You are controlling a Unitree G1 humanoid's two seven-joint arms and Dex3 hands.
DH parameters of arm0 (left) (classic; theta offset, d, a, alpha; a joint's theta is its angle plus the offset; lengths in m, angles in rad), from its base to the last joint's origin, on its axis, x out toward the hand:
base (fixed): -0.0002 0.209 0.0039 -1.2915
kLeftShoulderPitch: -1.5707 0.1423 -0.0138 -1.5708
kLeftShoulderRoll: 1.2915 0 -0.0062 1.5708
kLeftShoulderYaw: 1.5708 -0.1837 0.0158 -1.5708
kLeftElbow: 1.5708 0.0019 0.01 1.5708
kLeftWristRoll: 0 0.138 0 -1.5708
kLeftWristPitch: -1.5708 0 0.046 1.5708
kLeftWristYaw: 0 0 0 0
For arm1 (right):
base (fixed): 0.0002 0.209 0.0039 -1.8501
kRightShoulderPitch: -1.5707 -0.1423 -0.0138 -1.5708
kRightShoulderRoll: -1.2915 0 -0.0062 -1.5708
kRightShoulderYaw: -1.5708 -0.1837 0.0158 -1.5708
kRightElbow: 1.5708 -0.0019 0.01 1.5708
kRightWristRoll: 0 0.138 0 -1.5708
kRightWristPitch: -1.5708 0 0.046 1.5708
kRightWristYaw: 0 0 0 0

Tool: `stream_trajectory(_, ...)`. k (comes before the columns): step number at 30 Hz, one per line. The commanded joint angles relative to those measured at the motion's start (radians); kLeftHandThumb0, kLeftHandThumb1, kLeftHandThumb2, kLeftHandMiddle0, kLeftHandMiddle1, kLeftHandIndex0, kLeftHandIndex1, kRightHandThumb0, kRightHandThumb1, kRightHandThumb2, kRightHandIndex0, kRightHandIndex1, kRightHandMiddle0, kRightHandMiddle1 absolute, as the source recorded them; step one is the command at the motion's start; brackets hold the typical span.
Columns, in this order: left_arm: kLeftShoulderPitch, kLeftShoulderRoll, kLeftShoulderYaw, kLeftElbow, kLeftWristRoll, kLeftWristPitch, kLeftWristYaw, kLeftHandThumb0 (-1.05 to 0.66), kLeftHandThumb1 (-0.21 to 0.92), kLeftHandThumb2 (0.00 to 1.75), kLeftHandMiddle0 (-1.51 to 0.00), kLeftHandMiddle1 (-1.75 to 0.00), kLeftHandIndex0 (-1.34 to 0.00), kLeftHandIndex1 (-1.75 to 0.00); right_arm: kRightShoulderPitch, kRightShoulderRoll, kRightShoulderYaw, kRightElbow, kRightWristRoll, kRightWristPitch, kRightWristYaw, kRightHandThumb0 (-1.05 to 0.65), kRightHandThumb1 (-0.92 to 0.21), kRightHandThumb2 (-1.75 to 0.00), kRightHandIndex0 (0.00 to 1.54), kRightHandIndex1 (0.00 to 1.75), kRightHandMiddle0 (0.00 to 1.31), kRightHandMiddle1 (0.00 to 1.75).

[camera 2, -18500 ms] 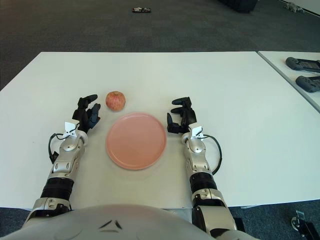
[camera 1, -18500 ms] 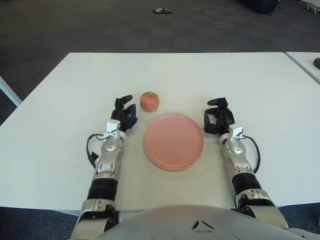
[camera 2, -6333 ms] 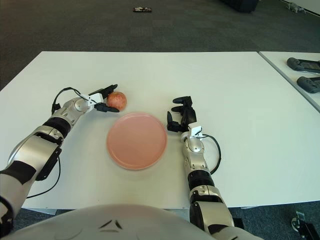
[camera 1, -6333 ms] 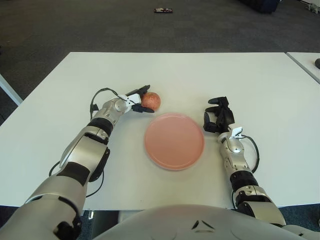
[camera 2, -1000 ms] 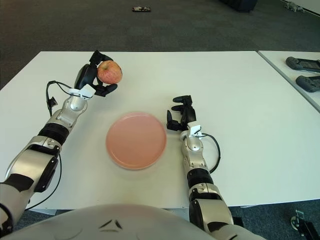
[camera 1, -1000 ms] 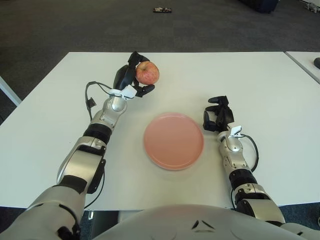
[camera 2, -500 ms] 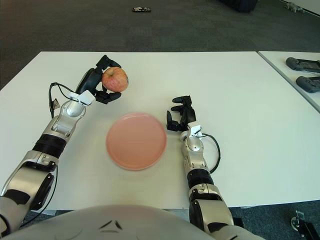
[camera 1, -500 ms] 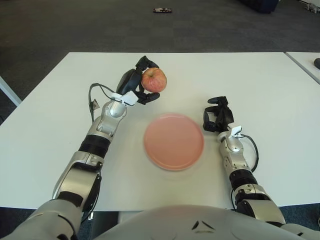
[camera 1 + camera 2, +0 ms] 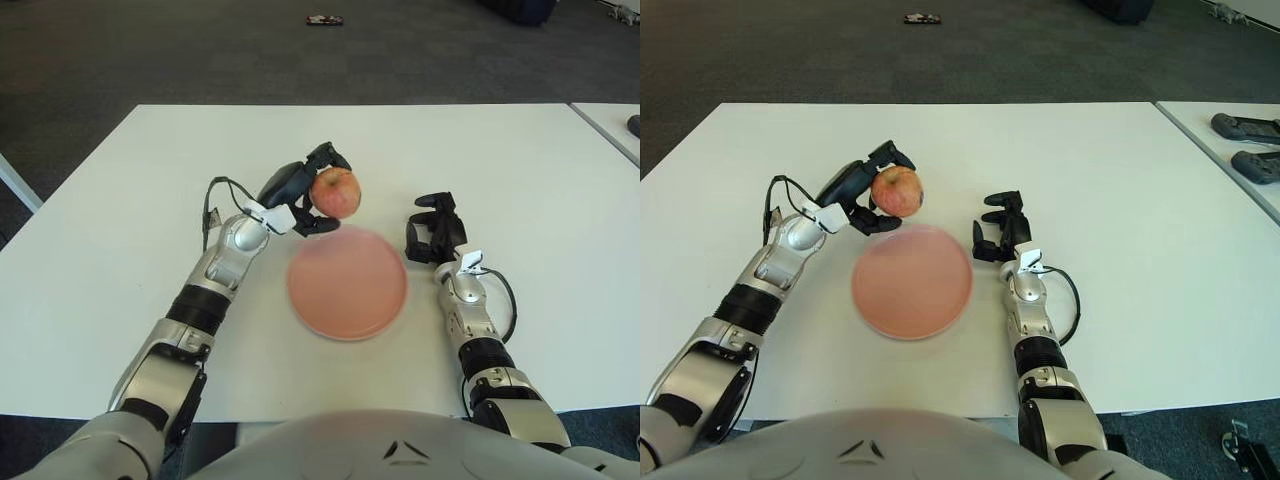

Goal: Put the apple into the plate.

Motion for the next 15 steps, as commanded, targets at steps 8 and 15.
stream_trajectory(8, -0.006, 0.022, -0.017, -0.022, 0.025, -0.015, -0.054, -0.47, 0.30, 1.33, -1.13, -1.75, -0.61, -1.75, 0.027, 0.010, -0.001, 0.049, 0.008, 0.018, 0.000, -0.04, -0.31, -1.29, 1.28, 1.75, 1.03, 1.75)
stream_trajectory(15, 0.006, 0.020, -0.044, -0.020, 0.057, -0.017, -0.061, -0.47, 0.31, 1.33, -1.13, -1.75, -0.61, -1.75, 0.023, 0.013, -0.004, 0.058, 0.008, 0.012, -0.006, -0.04, -0.31, -1.29, 1.29, 1.75, 1.03, 1.75)
